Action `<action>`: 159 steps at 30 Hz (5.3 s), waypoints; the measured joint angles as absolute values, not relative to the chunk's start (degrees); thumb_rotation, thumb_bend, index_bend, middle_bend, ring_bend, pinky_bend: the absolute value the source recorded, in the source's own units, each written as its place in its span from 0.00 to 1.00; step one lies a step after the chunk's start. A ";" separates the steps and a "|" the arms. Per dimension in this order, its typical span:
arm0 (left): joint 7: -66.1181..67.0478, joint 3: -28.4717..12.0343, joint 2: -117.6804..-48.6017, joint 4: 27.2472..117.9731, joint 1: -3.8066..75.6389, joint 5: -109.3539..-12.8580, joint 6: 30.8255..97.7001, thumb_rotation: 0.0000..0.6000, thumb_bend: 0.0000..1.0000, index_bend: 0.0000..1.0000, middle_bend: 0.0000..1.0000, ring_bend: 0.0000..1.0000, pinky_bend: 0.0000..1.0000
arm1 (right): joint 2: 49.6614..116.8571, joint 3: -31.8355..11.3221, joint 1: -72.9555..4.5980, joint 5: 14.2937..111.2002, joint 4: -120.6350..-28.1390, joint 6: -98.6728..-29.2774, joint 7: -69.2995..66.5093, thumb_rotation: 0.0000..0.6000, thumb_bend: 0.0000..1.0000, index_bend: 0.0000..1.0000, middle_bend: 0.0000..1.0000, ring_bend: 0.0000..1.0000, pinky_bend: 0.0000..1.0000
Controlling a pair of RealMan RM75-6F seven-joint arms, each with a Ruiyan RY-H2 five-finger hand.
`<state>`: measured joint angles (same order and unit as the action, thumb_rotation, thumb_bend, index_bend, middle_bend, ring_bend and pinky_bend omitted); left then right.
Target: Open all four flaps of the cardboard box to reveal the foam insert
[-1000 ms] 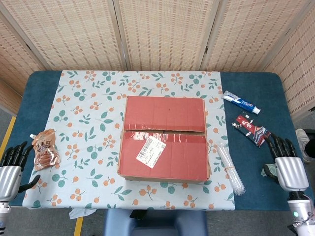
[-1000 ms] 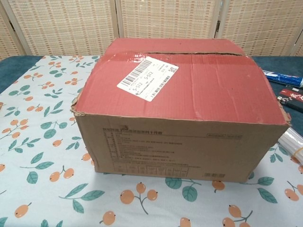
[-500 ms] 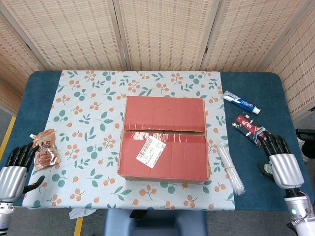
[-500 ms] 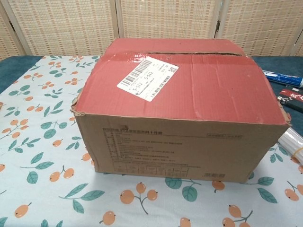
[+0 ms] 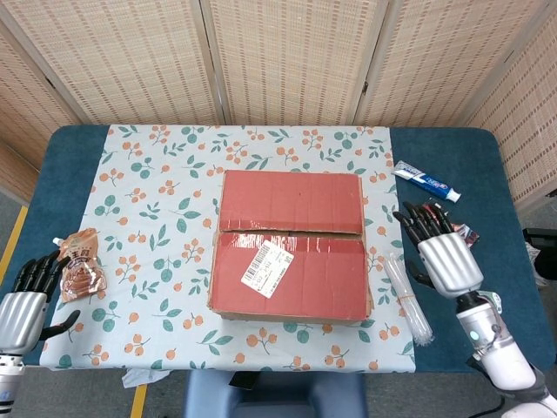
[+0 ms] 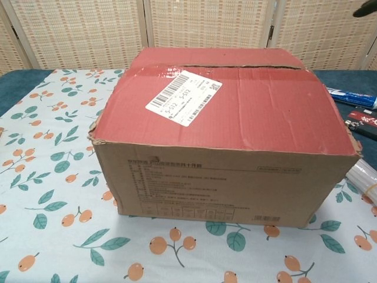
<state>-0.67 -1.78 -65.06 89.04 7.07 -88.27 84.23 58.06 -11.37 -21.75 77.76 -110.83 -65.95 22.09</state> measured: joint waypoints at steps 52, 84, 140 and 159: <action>-9.41 -2.02 -63.34 87.09 6.15 -87.28 84.87 1.00 0.30 0.00 0.00 0.00 0.00 | 69.35 -23.96 -50.57 41.04 -98.02 -57.01 34.02 1.00 0.42 0.01 0.00 0.00 0.00; -5.16 -2.85 -64.36 85.81 7.78 -82.64 79.51 1.00 0.30 0.00 0.00 0.00 0.00 | 53.09 -23.78 -51.04 39.32 -100.15 -35.38 16.97 1.00 0.42 0.06 0.00 0.00 0.00; -1.43 -2.53 -65.17 86.31 8.64 -82.94 79.09 1.00 0.30 0.00 0.00 0.00 0.00 | 60.87 2.49 -41.23 106.06 -80.85 -63.32 -94.99 1.00 0.42 0.23 0.11 0.24 0.24; 1.41 -2.12 -65.46 87.60 8.29 -83.97 80.40 1.00 0.30 0.00 0.00 0.00 0.00 | 47.93 7.40 -38.29 110.80 -97.17 -75.18 -85.45 1.00 0.42 0.23 0.10 0.24 0.24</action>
